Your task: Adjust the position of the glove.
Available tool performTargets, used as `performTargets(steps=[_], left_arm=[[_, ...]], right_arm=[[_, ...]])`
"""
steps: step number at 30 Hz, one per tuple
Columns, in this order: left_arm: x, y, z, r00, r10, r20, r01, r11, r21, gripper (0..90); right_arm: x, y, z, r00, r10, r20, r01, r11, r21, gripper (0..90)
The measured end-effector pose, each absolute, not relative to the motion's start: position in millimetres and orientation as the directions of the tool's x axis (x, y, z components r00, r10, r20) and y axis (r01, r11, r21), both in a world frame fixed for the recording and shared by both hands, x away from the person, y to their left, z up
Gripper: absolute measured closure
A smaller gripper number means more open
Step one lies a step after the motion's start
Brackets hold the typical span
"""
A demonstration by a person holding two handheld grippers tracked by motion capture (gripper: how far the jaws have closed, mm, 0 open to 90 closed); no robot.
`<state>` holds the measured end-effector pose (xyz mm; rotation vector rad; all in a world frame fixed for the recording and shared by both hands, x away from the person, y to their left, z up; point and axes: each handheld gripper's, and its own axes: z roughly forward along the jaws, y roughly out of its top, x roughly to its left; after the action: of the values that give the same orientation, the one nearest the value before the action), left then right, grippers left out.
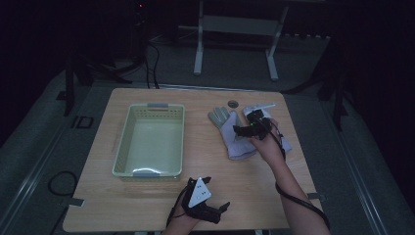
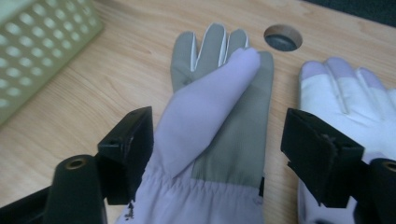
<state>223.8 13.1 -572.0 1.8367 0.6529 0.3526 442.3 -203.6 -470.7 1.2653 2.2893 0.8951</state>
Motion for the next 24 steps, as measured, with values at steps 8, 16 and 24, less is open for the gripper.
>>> performTargets(steps=[8, 16, 24], left_arm=[[223.8, 13.2, -572.0, 0.805, 0.588, -0.072, 0.264, -0.246, 0.933, 0.0], [223.7, 13.1, -572.0, 0.806, 0.587, -0.073, 0.264, -0.247, 0.932, 0.0], [223.8, 13.1, -572.1, 0.805, 0.589, -0.075, 0.266, -0.246, 0.932, 0.0]], right_arm=[[464.0, -195.7, -495.7, -0.508, 0.861, -0.019, 0.656, 0.401, 0.640, 27.2], [473.9, -196.1, -515.9, -0.491, 0.870, 0.036, 0.692, 0.365, 0.623, 34.9], [478.0, -192.8, -534.4, -0.514, 0.856, 0.058, 0.727, 0.399, 0.559, 53.5]])
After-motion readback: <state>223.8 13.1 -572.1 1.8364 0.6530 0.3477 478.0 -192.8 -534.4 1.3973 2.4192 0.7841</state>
